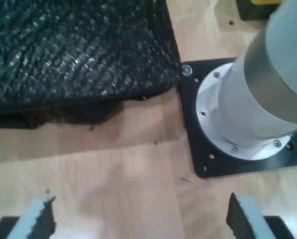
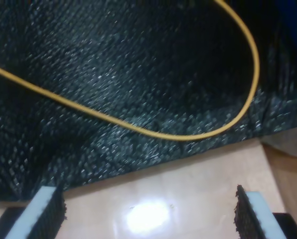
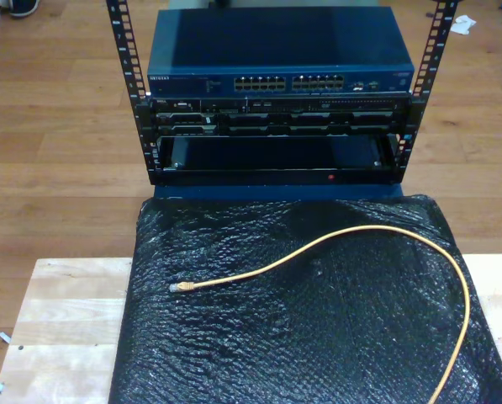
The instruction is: Grab the cable and plug it in
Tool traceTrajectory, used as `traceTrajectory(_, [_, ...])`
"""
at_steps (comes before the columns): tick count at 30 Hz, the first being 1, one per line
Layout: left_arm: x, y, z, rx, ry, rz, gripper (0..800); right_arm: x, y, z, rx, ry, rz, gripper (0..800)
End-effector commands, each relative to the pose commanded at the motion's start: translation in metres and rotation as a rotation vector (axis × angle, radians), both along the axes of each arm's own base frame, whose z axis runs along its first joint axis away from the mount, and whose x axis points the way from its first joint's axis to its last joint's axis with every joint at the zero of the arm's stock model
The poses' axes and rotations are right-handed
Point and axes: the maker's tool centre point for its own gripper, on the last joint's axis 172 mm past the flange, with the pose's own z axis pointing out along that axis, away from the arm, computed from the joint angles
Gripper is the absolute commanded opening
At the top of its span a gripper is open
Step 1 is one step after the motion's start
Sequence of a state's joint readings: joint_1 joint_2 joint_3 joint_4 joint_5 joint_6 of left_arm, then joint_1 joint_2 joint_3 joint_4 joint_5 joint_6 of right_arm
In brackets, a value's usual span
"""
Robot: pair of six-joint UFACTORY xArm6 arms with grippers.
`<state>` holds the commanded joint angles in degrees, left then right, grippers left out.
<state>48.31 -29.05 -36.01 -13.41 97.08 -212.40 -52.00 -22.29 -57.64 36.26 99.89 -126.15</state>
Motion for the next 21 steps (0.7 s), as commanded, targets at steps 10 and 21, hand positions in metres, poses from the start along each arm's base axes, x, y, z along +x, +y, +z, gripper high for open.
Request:
traceTrajectory(10, [0.006,-0.008,0.001,-0.007,0.016,0.032,800,0.03,0.024,0.029,-0.022,0.003,0.027,800])
traceTrajectory(21, [0.028,-0.024,0.004,-0.057,0.018,0.175,800,0.083,0.082,0.038,-0.043,0.041,0.068,800])
